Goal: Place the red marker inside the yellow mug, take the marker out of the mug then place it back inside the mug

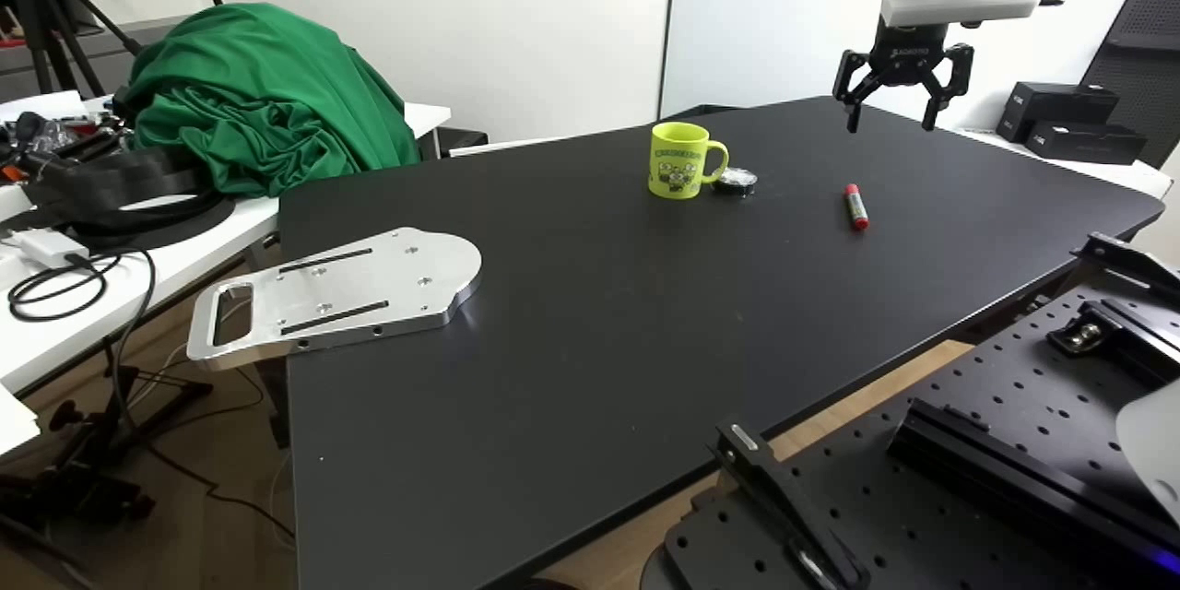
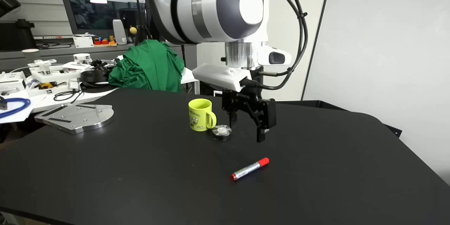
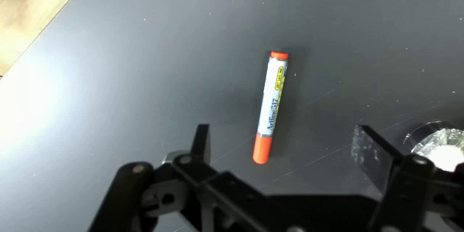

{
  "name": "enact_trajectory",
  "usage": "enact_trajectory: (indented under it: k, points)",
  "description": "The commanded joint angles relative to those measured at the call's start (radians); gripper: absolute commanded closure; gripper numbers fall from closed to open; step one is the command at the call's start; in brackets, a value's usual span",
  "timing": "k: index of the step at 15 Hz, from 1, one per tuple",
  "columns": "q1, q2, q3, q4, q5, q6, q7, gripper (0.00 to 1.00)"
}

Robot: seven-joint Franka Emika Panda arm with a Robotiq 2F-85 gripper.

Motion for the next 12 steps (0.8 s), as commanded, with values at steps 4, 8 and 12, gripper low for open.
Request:
enact_trajectory:
  k: [4,8,12]
  points:
    - [0.001,0.000,-0.001,0.001,0.000,-0.002,0.000,0.00]
    - [-0.031,0.050,0.031,0.011,0.082,0.049,-0.035,0.00]
    - [-0.078,0.100,0.091,0.029,0.237,0.080,-0.090,0.00]
